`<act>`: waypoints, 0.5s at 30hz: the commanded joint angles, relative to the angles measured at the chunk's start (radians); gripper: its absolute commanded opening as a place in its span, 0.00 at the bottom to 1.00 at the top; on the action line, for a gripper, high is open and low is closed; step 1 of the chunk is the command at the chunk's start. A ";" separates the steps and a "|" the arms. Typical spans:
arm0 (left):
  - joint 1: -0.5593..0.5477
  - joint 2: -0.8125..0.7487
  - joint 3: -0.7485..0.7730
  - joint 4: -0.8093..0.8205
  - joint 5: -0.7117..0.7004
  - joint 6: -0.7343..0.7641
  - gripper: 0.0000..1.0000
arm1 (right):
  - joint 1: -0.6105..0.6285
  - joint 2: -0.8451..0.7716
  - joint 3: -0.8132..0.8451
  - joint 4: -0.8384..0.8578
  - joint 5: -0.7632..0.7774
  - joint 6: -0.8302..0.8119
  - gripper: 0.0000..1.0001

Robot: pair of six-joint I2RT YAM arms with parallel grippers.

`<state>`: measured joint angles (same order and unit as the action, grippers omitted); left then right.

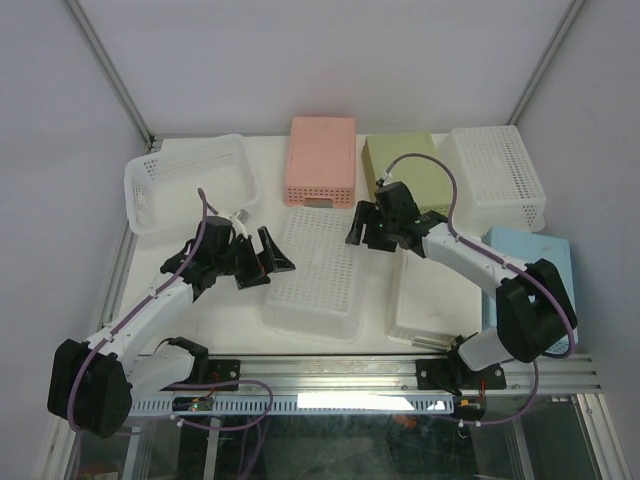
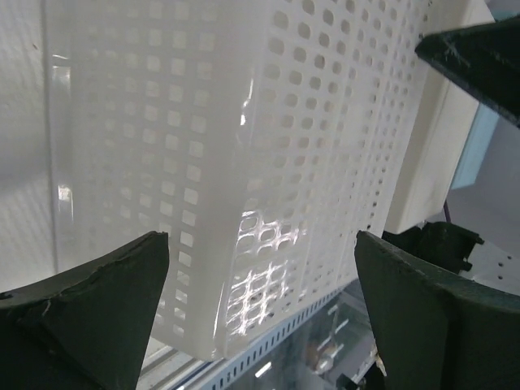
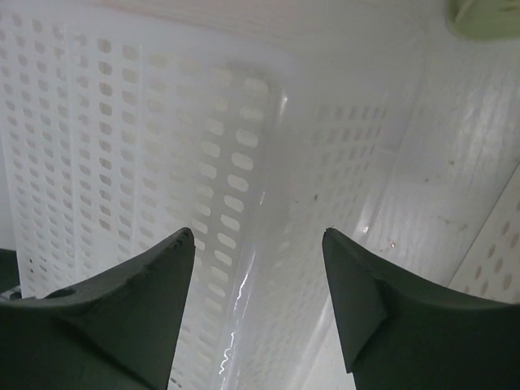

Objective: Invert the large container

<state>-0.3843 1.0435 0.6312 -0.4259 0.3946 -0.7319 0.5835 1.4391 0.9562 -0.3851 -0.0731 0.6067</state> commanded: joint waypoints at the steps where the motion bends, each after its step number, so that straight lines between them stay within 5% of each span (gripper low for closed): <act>1: -0.031 -0.028 -0.006 0.118 0.152 -0.058 0.99 | 0.004 0.063 0.100 0.070 -0.044 -0.054 0.68; 5: -0.034 -0.040 0.093 0.011 0.094 -0.009 0.99 | 0.000 0.058 0.163 0.033 -0.013 -0.077 0.71; 10: -0.027 0.020 0.412 -0.275 -0.269 0.077 0.99 | -0.001 -0.066 0.164 -0.013 0.123 -0.112 0.78; 15: -0.008 0.178 0.679 -0.329 -0.577 0.127 0.99 | -0.014 -0.228 0.107 -0.020 0.238 -0.121 0.82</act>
<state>-0.4107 1.1183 1.1358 -0.6823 0.1333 -0.6815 0.5785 1.3617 1.0756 -0.4232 0.0391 0.5163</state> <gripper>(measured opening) 0.992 0.812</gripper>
